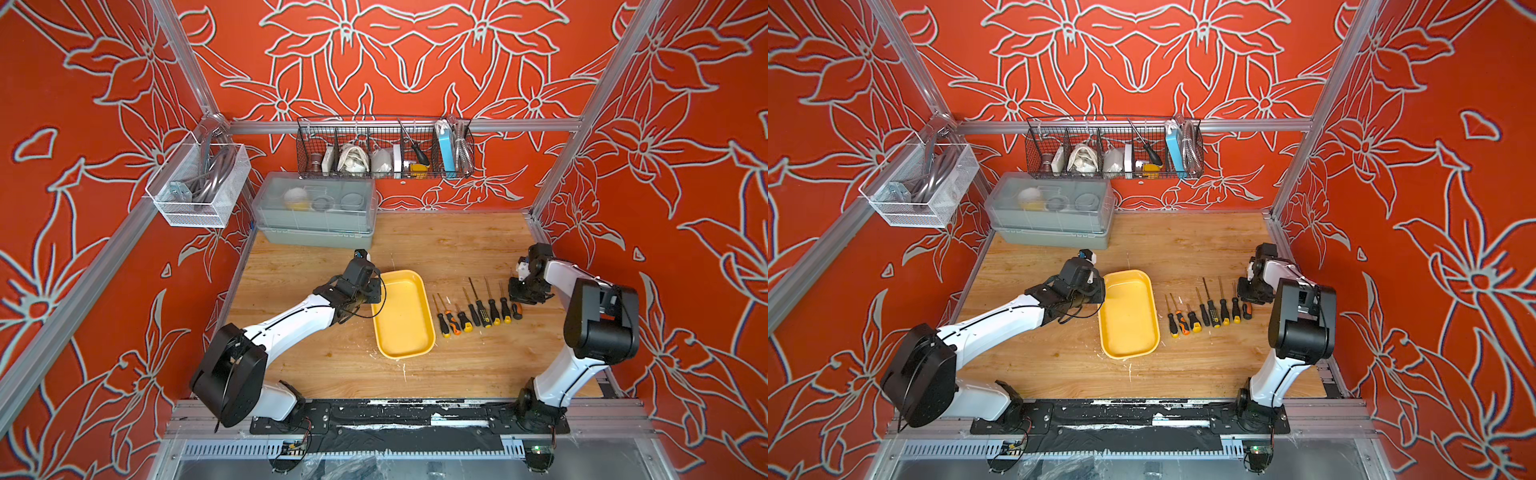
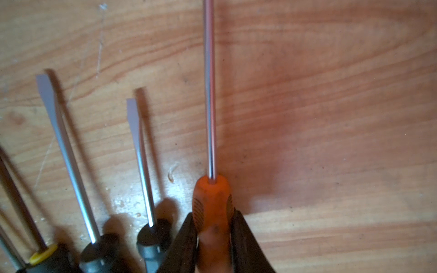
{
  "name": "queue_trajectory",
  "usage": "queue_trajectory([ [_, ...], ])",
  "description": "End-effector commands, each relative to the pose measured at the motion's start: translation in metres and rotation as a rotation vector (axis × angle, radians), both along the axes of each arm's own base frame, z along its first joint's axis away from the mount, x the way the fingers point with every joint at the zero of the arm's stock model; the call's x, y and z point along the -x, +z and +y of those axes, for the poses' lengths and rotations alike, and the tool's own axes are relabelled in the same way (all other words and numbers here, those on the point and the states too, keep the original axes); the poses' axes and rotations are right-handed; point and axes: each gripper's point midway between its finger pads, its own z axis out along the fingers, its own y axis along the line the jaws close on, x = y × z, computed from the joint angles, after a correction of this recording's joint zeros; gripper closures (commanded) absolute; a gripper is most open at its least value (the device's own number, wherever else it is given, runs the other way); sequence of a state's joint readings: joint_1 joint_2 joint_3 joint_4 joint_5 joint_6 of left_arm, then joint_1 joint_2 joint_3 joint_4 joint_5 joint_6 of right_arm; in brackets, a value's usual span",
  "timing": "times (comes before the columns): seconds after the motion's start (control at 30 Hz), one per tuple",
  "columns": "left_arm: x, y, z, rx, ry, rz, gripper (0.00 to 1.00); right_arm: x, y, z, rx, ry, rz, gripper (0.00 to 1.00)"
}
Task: Take out the screwdriver from the storage box
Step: Place the screwdriver at the center of the board, then place the storage box at the center of the board.
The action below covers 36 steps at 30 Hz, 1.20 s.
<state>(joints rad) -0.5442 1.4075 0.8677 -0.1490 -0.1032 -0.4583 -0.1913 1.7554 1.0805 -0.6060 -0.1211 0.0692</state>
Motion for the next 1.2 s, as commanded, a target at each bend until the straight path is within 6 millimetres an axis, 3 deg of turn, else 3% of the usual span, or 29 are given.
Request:
queue_trajectory([
  [0.0,-0.005,0.012,-0.004,0.019,0.002,-0.027,1.0,0.001,0.0,0.0,-0.013,-0.002,0.012,0.71],
  [0.2,-0.006,0.011,-0.005,0.016,0.001,-0.024,1.0,0.0,0.0,0.001,-0.015,-0.003,0.009,0.7],
  [0.43,-0.009,0.003,-0.006,0.001,0.001,-0.014,1.0,-0.004,0.014,0.003,-0.021,-0.005,-0.045,0.61],
  [0.7,-0.019,-0.01,0.002,-0.064,0.021,-0.001,1.0,-0.006,0.025,0.007,-0.034,-0.017,-0.123,0.61],
  [0.9,-0.032,-0.023,-0.004,-0.089,0.015,0.03,1.0,0.0,0.032,0.02,-0.002,0.015,-0.197,0.61],
  [1.17,-0.036,-0.039,0.0,-0.137,0.028,0.061,1.0,0.004,0.062,0.029,-0.003,0.016,-0.369,0.61],
])
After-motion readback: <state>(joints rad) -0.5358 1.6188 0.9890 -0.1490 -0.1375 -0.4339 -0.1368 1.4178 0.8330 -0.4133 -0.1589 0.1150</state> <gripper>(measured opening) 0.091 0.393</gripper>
